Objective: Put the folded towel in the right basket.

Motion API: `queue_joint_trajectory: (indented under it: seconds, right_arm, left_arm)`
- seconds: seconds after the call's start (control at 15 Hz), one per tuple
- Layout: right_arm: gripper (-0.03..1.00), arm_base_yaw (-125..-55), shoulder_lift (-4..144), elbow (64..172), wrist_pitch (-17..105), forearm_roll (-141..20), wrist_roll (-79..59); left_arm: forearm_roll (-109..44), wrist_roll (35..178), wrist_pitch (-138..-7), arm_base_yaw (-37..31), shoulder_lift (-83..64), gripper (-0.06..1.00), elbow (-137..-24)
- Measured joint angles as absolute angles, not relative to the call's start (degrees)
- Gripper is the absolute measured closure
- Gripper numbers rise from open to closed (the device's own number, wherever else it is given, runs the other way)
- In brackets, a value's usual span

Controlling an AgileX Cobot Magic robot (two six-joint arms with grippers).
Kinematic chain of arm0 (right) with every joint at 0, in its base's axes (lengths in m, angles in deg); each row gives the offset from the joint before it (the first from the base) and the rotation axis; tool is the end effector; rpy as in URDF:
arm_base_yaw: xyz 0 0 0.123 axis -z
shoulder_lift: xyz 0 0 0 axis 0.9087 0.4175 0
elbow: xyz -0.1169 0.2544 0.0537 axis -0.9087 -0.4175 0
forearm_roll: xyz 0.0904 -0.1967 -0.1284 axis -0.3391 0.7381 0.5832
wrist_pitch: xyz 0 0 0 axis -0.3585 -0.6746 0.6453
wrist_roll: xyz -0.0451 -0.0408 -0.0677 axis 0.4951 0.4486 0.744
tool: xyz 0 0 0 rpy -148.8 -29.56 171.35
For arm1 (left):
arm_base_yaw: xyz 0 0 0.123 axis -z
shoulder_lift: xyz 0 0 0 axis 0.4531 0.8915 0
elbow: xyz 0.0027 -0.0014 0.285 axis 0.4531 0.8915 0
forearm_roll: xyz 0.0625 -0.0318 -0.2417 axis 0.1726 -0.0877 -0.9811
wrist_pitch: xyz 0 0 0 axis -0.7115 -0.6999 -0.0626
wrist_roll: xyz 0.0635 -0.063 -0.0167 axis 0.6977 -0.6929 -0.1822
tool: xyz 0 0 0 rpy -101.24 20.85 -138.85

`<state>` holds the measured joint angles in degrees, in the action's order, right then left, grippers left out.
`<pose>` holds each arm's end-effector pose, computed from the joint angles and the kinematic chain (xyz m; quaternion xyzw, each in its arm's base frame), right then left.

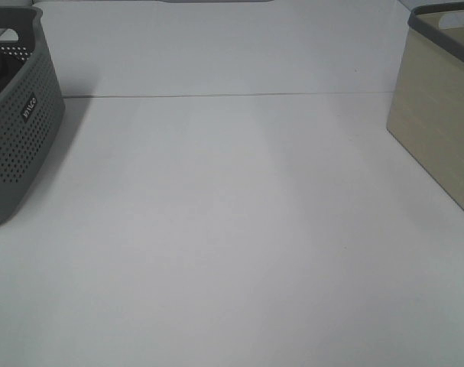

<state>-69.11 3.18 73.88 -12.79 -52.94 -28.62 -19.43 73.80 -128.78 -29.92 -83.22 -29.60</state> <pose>-0.0060 0.0001 0.3070 -0.0590 0.8688 0.0022 0.4917 -0.0052 -0.0011 0.2782 -0.0117 0.8475 0.0152 0.5305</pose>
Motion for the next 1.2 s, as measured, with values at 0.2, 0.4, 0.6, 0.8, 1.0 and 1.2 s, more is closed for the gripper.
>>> queue_joint_trajectory:
  seconds: [0.2, 0.4, 0.6, 0.8, 1.0, 1.2]
  right_arm:
    - [0.01, -69.11, -3.24, 65.80, -12.67, -53.17, -29.99]
    - [0.01, -69.11, -3.29, 63.91, -10.61, -53.17, -30.74]
    - [0.01, -69.11, -3.29, 63.80, -10.04, -53.17, -30.74]
    - [0.01, -69.11, -3.29, 63.80, -10.04, -53.17, -30.74]
    - [0.01, -69.11, -3.29, 63.80, -10.04, -53.17, -30.74]
    - [0.01, -69.11, -3.29, 63.80, -10.04, -53.17, -30.74]
  left_arm:
    - [-19.43, 73.80, -128.78, -29.92, -83.22, -0.05, -29.60]
    - [-19.43, 73.80, -128.78, -29.92, -83.22, -0.05, -29.60]
    - [-19.43, 73.80, -128.78, -29.92, -83.22, -0.05, -29.60]
    - [-19.43, 73.80, -128.78, -29.92, -83.22, -0.05, -29.60]
    - [-19.43, 73.80, -128.78, -29.92, -83.22, -0.05, -29.60]
    - [-19.43, 73.80, -128.78, -29.92, -83.22, -0.05, -29.60]
